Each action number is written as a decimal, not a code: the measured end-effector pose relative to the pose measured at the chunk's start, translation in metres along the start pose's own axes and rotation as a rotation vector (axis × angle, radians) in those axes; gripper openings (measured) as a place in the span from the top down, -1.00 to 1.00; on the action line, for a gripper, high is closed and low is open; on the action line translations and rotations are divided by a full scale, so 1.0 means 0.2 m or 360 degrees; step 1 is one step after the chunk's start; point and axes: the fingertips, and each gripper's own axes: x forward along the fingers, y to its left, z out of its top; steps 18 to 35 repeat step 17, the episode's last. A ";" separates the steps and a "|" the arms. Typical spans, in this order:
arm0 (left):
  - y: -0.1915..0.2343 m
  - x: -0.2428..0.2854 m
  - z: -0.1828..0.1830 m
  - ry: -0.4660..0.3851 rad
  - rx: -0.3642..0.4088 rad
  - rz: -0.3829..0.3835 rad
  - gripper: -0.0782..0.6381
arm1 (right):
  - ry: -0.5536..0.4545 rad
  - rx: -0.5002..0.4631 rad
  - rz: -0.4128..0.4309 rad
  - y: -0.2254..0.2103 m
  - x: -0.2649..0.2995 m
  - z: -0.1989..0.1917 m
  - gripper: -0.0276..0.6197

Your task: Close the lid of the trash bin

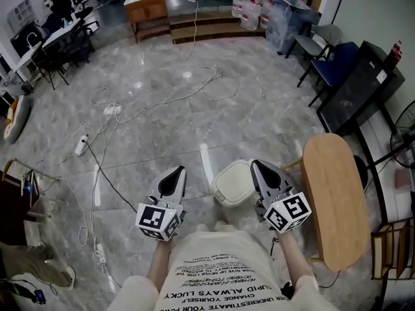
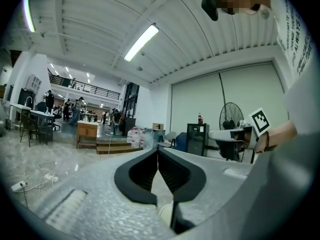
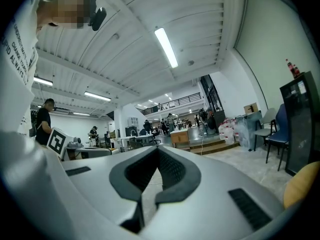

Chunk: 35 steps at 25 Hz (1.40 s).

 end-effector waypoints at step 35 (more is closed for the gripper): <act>0.00 -0.06 -0.03 0.0033 0.0001 0.0055 0.72 | 0.0021 0.0030 -0.0022 0.00 -0.03 -0.03 0.90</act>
